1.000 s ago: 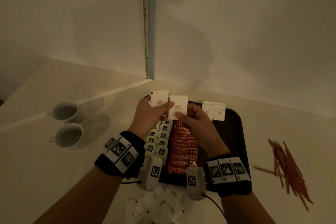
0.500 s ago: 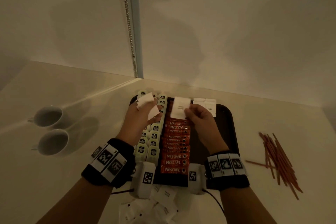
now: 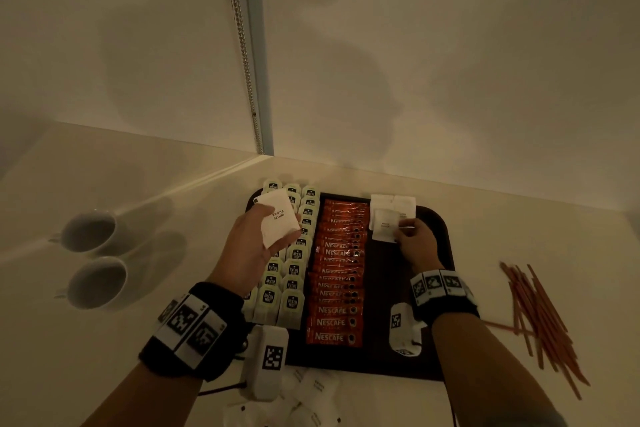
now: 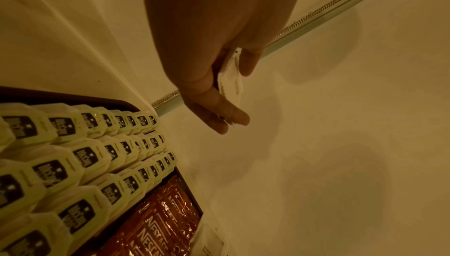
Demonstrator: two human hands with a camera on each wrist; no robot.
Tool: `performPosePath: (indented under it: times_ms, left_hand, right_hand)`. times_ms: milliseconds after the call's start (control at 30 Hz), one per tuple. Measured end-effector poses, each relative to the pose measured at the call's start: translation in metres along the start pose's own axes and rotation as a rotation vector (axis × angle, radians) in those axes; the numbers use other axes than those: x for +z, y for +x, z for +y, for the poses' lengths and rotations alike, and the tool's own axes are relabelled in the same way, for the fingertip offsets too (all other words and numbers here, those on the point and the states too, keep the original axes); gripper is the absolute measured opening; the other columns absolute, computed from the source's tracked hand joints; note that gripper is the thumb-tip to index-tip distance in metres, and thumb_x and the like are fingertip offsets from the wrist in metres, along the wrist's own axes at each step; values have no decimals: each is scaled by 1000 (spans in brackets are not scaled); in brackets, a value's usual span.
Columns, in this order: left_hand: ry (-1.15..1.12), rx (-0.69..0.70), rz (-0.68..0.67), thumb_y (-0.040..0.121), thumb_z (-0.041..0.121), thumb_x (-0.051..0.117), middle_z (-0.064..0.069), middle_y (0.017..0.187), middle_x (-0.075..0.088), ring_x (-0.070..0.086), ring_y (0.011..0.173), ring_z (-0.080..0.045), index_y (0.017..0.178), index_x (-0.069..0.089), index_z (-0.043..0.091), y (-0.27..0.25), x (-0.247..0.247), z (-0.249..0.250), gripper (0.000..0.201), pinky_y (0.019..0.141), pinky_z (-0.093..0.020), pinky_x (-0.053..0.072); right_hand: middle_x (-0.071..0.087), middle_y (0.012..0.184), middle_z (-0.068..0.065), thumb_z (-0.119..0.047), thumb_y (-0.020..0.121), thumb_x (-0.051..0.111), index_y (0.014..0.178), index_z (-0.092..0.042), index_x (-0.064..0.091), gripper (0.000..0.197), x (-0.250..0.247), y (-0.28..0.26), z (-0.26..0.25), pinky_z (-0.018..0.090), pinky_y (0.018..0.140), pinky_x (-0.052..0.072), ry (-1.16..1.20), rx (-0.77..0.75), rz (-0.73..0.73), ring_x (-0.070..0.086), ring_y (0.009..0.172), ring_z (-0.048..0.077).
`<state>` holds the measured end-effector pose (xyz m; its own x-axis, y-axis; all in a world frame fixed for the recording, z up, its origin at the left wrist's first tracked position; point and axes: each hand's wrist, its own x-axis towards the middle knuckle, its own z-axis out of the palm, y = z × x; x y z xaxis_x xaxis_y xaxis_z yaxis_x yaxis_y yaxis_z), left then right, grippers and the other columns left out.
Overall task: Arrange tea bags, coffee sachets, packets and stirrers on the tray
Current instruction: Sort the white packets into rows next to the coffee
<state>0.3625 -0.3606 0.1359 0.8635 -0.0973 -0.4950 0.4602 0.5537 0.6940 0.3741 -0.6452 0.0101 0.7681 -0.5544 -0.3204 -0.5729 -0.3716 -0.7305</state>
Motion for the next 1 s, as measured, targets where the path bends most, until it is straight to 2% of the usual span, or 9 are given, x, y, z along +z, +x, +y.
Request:
performPosePath:
  times_ms: [167, 367, 467, 567, 667, 733, 800, 900, 1000]
  left_hand:
    - [-49, -19, -44, 96, 11, 38, -18, 103, 62, 62, 91, -32, 109, 56, 14, -1, -1, 0, 22, 60, -29, 59]
    - [0, -31, -3, 96, 7, 41, -23, 121, 55, 56, 112, -41, 104, 57, 12, 1, -2, 0, 19, 59, -30, 60]
    - [69, -25, 9, 95, 6, 47, -23, 125, 54, 55, 115, -41, 102, 59, 8, 4, -3, -1, 14, 58, -27, 58]
    - [220, 21, -32, 94, 7, 52, -22, 119, 59, 60, 106, -34, 106, 60, 7, 4, -2, -4, 14, 57, -20, 54]
    - [425, 98, -103, 91, 10, 59, -11, 101, 67, 64, 87, -19, 99, 65, 13, 1, 1, -4, 11, 54, -17, 49]
    - [521, 151, -129, 89, 11, 62, -7, 90, 68, 62, 78, -16, 96, 66, 14, -2, 3, -2, 9, 51, -17, 46]
    - [547, 195, -118, 86, 11, 66, -7, 90, 70, 64, 78, -16, 99, 67, 13, -2, 2, -1, 13, 52, -18, 48]
    - [485, 226, -94, 80, 9, 72, -9, 97, 71, 66, 82, -16, 107, 64, 8, -2, 0, 3, 28, 58, -21, 51]
    - [468, 270, -87, 78, 5, 73, -2, 86, 69, 64, 75, -8, 98, 63, 8, -3, -1, 3, 22, 53, -18, 47]
  right_hand:
    - [63, 113, 11, -12, 89, 62, 108, -6, 59, 20, 7, 0, -8, 26, 78, 43, 13, -12, 60, 59, 102, 23]
    - [63, 108, 16, -13, 89, 61, 108, -2, 56, 23, 9, -2, -12, 31, 80, 46, -84, -36, 108, 59, 101, 28]
    - [63, 102, 13, -13, 88, 63, 107, -4, 55, 23, 8, -17, -32, 23, 70, 46, -27, -121, 107, 60, 90, 20]
    - [63, 95, -3, -25, 90, 60, 103, -13, 59, 17, 8, -55, -79, 16, 68, 44, 101, -363, -112, 58, 81, 5]
    - [66, 100, -7, -34, 91, 56, 104, -23, 64, 19, 9, -96, -123, 17, 76, 52, 211, -520, -428, 62, 90, 6]
    - [68, 97, -3, -32, 91, 58, 102, -21, 67, 19, 10, -109, -139, 17, 76, 50, 194, -593, -493, 63, 87, 8]
    - [67, 85, -3, -26, 91, 60, 96, -15, 69, 16, 11, -112, -144, 19, 71, 50, 168, -644, -492, 61, 77, 9]
    - [61, 71, -6, -18, 93, 56, 91, -13, 65, 11, 11, -112, -141, 18, 63, 47, 382, -524, -521, 54, 66, 7]
    - [65, 90, 4, -5, 92, 53, 100, -4, 57, 9, 11, -116, -137, 19, 70, 54, 736, -248, -633, 64, 81, 13]
